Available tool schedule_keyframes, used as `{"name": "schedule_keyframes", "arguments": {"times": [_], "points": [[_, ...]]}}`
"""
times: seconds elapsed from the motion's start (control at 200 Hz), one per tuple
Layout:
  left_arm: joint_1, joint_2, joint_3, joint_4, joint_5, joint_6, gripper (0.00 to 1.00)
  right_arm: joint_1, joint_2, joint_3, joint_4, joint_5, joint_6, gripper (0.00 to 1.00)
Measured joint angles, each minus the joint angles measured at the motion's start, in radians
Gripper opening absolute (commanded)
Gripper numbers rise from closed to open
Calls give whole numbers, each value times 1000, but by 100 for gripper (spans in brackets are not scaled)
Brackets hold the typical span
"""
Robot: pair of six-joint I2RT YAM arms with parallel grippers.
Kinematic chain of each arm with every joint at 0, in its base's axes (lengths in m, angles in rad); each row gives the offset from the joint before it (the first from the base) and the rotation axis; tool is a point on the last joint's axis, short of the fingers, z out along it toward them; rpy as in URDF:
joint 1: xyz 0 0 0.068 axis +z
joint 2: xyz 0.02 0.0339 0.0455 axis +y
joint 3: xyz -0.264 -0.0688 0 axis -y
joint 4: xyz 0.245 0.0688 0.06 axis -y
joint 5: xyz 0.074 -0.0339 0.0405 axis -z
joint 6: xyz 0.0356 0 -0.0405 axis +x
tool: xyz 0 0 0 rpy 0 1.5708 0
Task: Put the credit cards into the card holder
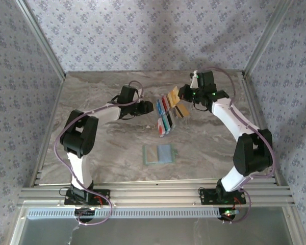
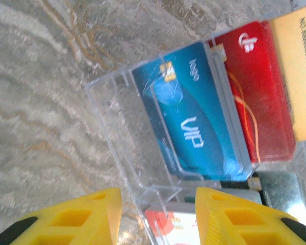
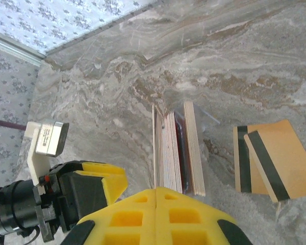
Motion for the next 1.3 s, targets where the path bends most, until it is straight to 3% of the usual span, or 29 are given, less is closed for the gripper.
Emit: {"name": "schedule_keyframes", "arguments": {"times": [0.31, 0.505, 0.705, 0.899, 1.299], "points": [[-31, -171, -199, 32, -61, 0, 44, 181, -195, -212, 6, 102, 26, 0], [-135, -292, -362, 54, -157, 4, 46, 334, -333, -377, 14, 201, 66, 0], [-248, -394, -520, 58, -266, 8, 46, 493, -372, -488, 19, 331, 130, 0], [-329, -474, -605, 71, -350, 0, 41, 567, -372, -581, 41, 427, 192, 0], [-415, -476, -658, 110, -428, -27, 38, 655, -339, -643, 136, 513, 263, 0]]}}
